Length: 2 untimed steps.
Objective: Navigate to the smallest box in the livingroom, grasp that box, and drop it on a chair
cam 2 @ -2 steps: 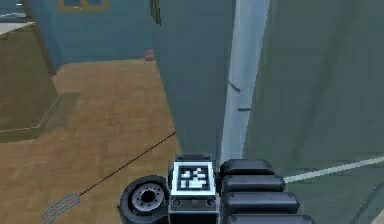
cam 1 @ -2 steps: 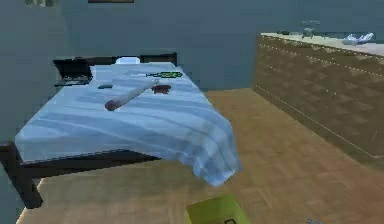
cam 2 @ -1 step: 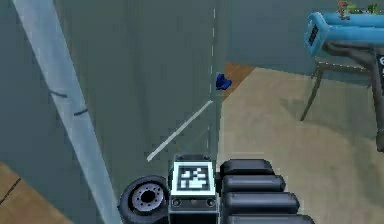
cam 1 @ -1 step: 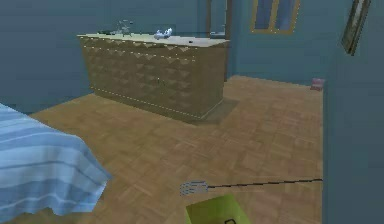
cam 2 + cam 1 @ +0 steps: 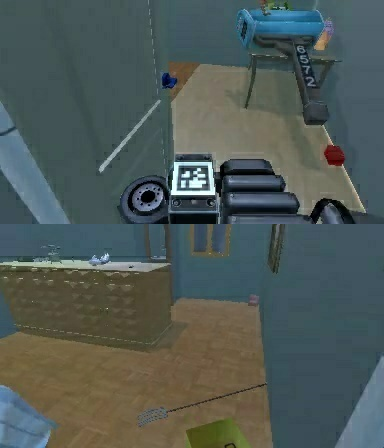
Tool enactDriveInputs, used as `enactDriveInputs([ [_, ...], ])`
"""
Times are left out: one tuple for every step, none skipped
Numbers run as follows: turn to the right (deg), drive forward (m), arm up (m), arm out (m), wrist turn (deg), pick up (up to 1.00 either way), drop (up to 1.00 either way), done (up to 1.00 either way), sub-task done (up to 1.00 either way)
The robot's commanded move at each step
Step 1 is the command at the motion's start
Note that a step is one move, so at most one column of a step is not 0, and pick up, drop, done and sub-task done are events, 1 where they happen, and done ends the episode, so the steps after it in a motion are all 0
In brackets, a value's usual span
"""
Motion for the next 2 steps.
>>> enactDriveInputs([
  [0.0, 1.00, 0.00, 0.00, 0.0, 0.00, 0.00, 0.00, 0.00],
  [0.0, 1.00, 0.00, 0.00, 0.0, 0.00, 0.00, 0.00, 0.00],
])
